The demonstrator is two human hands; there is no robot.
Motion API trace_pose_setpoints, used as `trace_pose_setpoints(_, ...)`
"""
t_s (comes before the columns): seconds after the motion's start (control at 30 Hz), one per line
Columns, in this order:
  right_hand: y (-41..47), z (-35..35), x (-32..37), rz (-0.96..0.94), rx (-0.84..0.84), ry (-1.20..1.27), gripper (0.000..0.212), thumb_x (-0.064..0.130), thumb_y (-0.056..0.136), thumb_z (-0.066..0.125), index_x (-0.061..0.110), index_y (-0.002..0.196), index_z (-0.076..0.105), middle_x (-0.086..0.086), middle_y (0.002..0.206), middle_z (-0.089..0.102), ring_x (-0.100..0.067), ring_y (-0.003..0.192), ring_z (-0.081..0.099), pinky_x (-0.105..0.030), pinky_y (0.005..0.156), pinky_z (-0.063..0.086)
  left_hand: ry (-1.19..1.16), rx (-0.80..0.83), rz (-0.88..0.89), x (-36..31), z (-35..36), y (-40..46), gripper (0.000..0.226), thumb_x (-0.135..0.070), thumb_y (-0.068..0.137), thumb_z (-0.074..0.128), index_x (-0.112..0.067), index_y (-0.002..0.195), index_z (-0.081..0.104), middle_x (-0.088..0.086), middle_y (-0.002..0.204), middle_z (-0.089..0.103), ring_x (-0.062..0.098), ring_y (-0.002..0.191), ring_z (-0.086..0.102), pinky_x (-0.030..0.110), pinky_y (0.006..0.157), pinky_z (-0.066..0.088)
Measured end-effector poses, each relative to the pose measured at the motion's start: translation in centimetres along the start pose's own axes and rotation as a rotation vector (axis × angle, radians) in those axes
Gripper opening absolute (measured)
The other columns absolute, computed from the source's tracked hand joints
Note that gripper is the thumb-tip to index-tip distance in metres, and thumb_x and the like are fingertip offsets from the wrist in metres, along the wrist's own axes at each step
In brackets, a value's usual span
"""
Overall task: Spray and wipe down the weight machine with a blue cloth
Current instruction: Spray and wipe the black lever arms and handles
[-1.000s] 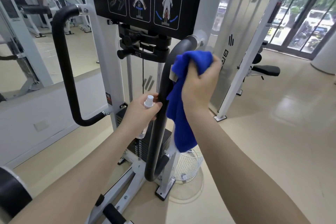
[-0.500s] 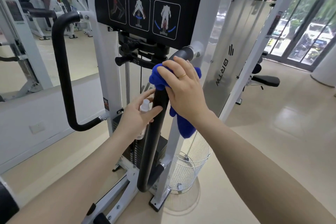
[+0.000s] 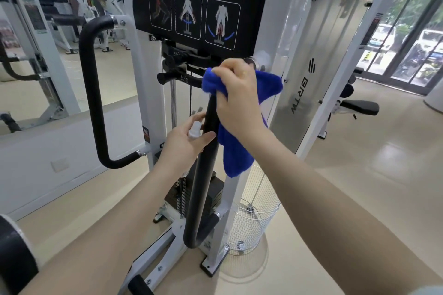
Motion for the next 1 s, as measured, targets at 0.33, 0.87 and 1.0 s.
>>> trace_pose_setpoints(0.33, 5.3, -1.7, -6.1, 0.168, 0.049, -0.025, 0.039, -0.001, 0.083, 0.044, 0.012, 0.114, 0.063, -0.007, 0.114, 0.057, -0.023, 0.105, 0.052, -0.024, 0.089, 0.037, 0.086, -0.019, 0.026, 0.4, -0.2, -0.7, 0.025, -0.023, 0.089, 0.060, -0.025, 0.114, 0.060, -0.008, 0.094, 0.065, 0.010, 0.074, 0.060, 0.012, 0.057, 0.050)
trace_pose_setpoints(0.87, -2.2, 21.0, 3.7, 0.247, 0.708, -0.118, 0.029, 0.007, 0.088, 0.046, 0.013, 0.115, 0.053, -0.006, 0.109, 0.055, -0.025, 0.099, 0.053, -0.037, 0.080, 0.044, -0.368, -0.098, -0.200, 9.2, -17.4, 5.8, 0.049, -0.037, 0.097, 0.032, -0.010, 0.059, 0.049, 0.004, 0.052, 0.053, 0.013, 0.045, 0.048, 0.019, 0.045, 0.038)
trace_pose_setpoints(1.0, -2.0, 26.5, 1.5, 0.616, 0.690, 0.213, 0.026, 0.007, 0.091, 0.041, 0.013, 0.111, 0.056, 0.001, 0.095, 0.055, -0.015, 0.087, 0.050, -0.025, 0.069, 0.034, -0.330, -0.097, -0.269, 10.5, -20.8, 8.6, 0.054, -0.039, 0.096, 0.033, -0.009, 0.052, 0.039, 0.005, 0.045, 0.040, 0.016, 0.042, 0.036, 0.024, 0.046, 0.033)
Point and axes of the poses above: each hand's wrist, its own y-axis towards the middle knuckle, its own z-axis out of the palm, x = y × z, the point moved 9 cm from there along y, towards the middle knuckle
